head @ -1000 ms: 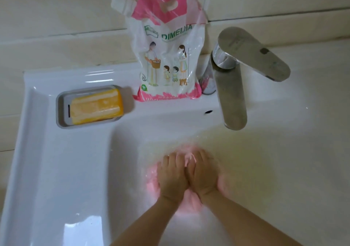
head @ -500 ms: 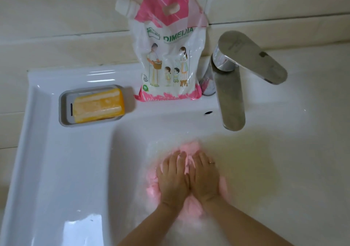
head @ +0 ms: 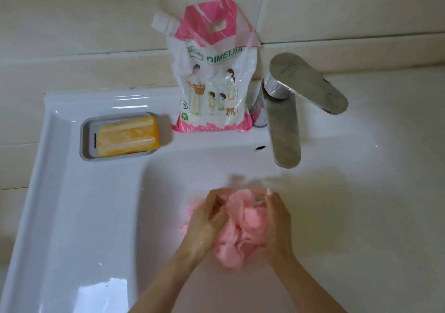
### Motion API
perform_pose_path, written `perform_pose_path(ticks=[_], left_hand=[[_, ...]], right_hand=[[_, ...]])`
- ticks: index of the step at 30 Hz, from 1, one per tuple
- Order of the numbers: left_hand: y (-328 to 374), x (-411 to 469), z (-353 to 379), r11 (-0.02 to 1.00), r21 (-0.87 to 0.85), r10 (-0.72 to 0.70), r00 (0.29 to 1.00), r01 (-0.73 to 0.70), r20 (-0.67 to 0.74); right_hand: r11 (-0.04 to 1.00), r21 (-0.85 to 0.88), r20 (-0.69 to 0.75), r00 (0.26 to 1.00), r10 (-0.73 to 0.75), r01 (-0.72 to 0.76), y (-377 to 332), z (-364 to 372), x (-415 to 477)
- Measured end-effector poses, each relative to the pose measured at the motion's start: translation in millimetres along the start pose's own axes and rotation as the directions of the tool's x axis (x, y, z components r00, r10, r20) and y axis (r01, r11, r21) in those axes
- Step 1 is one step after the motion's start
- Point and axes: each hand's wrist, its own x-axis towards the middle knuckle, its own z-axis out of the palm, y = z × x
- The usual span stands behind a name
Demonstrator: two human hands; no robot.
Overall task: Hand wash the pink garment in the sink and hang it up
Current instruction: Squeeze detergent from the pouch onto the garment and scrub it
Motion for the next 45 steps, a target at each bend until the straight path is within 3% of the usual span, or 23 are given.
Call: perform_pose_path(ticks=[2,4,5,6,7,8,10,12,14,16,18,19,20,23,29,32,34,36,38,39,41,42,45], left_hand=[[4.1,-16.3,-11.0,0.995,-0.1,0.0,0.998,0.006,0.061],[-8.6,-21.1,-15.2,0.994,0.092,-0.058,0.998,0.061,-0.039],[-15.8,-19.7,-13.4,0.904,0.42,-0.06,0.997,0.079,-0.057],[-22.9,-17.1,-10.4,0.715,0.687,-0.101,0.992,0.127,-0.078],[-33.9,-11.7,-8.9,0.55,0.823,-0.09,0.99,0.139,-0.107],[-42.2,-5.8,-6.1,0.501,0.855,-0.005,0.988,0.138,-0.157],[-43.3,2.7,-0.1,0.674,0.713,-0.008,0.967,0.194,-0.255],[-34.2,3.5,5.3,0.901,0.26,-0.294,0.929,0.347,-0.223],[-23.6,3.1,8.9,0.915,-0.086,-0.403,0.909,0.395,-0.104],[-21.8,-2.7,13.9,0.941,-0.065,-0.337,0.93,0.331,-0.143],[-33.5,-12.0,21.0,0.901,0.363,-0.174,0.965,0.236,-0.194],[-43.2,-17.1,24.6,0.724,0.673,-0.016,0.98,0.149,-0.2],[-53.2,-22.9,28.5,0.581,0.805,0.046,0.983,0.119,-0.179],[-78.1,-29.6,43.9,0.478,0.87,0.134,0.969,0.118,-0.205],[-89.6,7.0,44.0,0.523,0.852,0.211,0.969,-0.003,-0.126],[-69.7,31.0,40.6,0.569,0.822,0.132,0.987,-0.004,-0.086],[-49.1,48.7,36.4,0.622,0.783,0.004,0.999,0.032,-0.044],[-37.6,52.2,36.4,0.689,0.719,-0.015,0.993,0.096,-0.118],[-43.4,33.5,31.9,0.758,0.651,0.146,0.969,0.021,-0.201],[-52.5,19.6,32.1,0.679,0.733,0.255,0.951,-0.045,-0.177],[-75.8,-3.2,36.1,0.495,0.856,0.297,0.955,-0.147,-0.008],[-81.0,-7.4,39.7,0.415,0.897,0.283,0.959,-0.151,0.031],[-87.7,9.4,42.8,0.34,0.937,0.281,0.959,-0.078,-0.022]], right_hand=[[0.999,-0.022,-0.04,0.999,-0.032,0.032,-6.1,-9.2,-9.2],[0.956,-0.276,0.012,0.994,-0.104,0.104,-3.6,-18.0,-11.5],[0.877,-0.458,0.09,0.989,-0.121,0.149,1.4,-20.6,-11.4],[0.727,-0.652,0.183,0.975,-0.125,0.216,7.2,-21.0,-12.0],[0.563,-0.77,0.263,0.953,-0.15,0.301,14.9,-20.0,-11.2],[0.484,-0.8,0.313,0.935,-0.166,0.354,21.1,-17.0,-10.0],[0.596,-0.713,0.324,0.927,-0.187,0.369,24.0,-13.5,-10.6],[0.911,-0.387,0.327,0.945,-0.01,0.143,13.1,-14.1,-18.1],[0.986,-0.124,0.337,0.93,0.15,-0.114,2.7,-18.0,-24.8],[0.978,-0.205,0.215,0.973,0.081,-0.036,-0.6,-20.4,-31.3],[0.795,-0.588,0.151,0.986,-0.074,0.149,10.4,-20.4,-31.9],[0.644,-0.738,0.184,0.978,-0.096,0.202,17.9,-16.6,-31.7],[0.518,-0.829,0.2,0.977,-0.08,0.212,26.7,-12.6,-31.0],[0.369,-0.885,0.229,0.955,-0.191,0.286,43.5,1.4,-27.9],[0.133,-0.9,0.37,0.89,-0.267,0.414,74.2,17.9,18.6],[0.197,-0.916,0.281,0.91,-0.304,0.349,56.2,29.3,31.4],[0.371,-0.905,0.141,0.971,-0.194,0.206,38.4,34.3,37.0],[0.567,-0.814,0.04,0.986,-0.16,0.126,38.9,29.7,39.7],[0.669,-0.675,0.068,0.93,-0.361,0.309,38.5,18.3,25.6],[0.589,-0.665,0.152,0.856,-0.494,0.458,42.0,13.6,15.2],[0.288,-0.715,0.373,0.695,-0.614,0.637,59.5,4.3,3.5],[0.178,-0.737,0.436,0.659,-0.612,0.652,69.7,4.0,4.1],[0.09,-0.807,0.423,0.677,-0.602,0.584,78.7,13.3,26.5]])
